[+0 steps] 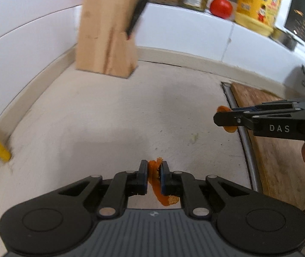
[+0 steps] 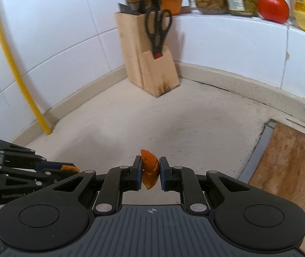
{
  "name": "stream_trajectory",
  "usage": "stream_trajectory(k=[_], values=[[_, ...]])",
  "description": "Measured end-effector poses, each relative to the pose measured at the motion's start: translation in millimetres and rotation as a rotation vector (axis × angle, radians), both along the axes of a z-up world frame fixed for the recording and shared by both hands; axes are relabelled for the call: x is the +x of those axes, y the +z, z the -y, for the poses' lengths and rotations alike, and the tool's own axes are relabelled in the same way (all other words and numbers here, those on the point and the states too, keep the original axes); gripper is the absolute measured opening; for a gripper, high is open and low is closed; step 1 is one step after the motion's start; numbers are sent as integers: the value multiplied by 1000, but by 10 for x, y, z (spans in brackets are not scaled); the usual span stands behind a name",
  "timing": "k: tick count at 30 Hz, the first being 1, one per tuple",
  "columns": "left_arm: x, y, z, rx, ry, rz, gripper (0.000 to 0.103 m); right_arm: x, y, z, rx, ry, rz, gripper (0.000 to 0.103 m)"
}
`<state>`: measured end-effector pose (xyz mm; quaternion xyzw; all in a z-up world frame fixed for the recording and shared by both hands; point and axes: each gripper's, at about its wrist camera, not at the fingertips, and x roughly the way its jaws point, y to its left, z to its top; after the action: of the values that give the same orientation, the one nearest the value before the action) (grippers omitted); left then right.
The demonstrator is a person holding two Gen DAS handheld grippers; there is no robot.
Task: Collect trash
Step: 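Lift both held orange peels up from the counter, then carry both orange peels down over the trash bin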
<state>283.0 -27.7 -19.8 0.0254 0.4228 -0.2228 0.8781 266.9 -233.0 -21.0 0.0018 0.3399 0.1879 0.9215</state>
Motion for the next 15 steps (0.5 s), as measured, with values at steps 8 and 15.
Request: stream_trajectory(k=[8, 15], values=[[-342, 15, -378, -24, 116, 26, 8, -225, 34, -437, -45, 91, -6, 21], [-682, -39, -882, -17, 231, 17, 8, -515, -2, -1012, -62, 217, -18, 21]])
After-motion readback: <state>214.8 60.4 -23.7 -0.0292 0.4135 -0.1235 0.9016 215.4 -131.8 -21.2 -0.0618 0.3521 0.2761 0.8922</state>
